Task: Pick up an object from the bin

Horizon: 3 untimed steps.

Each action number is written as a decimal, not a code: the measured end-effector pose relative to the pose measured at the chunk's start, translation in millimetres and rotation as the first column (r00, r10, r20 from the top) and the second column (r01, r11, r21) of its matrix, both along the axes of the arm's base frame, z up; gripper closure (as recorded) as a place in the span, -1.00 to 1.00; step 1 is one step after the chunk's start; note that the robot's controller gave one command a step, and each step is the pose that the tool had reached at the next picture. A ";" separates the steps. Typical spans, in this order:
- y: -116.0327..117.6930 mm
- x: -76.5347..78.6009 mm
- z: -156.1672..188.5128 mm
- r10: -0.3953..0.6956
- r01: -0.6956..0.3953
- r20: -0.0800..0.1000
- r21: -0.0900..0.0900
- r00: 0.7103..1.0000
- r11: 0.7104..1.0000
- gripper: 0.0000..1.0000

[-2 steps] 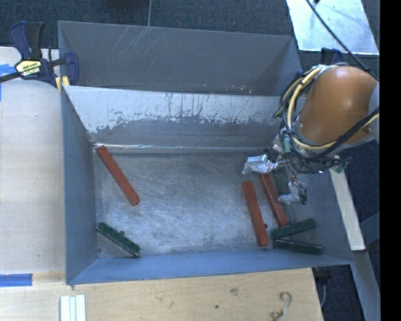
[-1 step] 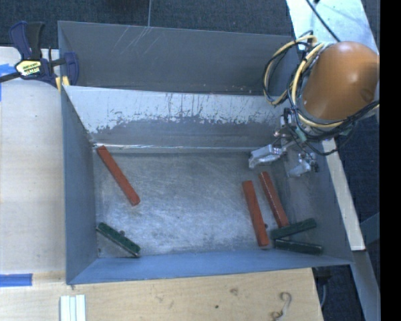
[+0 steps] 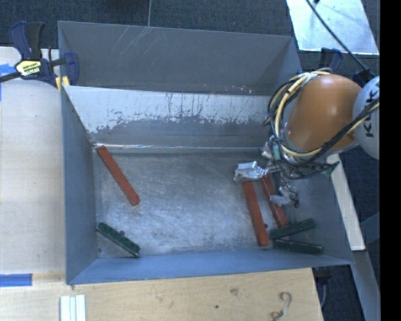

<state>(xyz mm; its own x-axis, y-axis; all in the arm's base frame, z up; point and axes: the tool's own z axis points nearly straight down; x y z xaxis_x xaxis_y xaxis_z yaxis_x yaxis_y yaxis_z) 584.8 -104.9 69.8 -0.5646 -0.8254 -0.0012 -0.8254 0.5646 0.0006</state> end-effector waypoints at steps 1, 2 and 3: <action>5.7 -67.0 0.6 0.247 -0.247 0.002 -0.001 0.969 0.969 -1.00; 5.9 -66.1 1.5 0.248 -0.248 0.004 -0.002 0.969 0.969 1.00; 6.0 -64.5 45.1 0.247 -0.247 0.006 -0.002 0.969 0.969 1.00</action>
Offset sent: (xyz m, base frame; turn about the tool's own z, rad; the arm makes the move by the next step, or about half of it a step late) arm -0.0677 0.0056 0.0002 -0.2496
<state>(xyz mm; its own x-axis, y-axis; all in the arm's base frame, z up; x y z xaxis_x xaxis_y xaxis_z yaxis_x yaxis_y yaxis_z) 520.2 -98.9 114.8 -0.3432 -0.9393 -0.0026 -0.9393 0.3432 -0.0056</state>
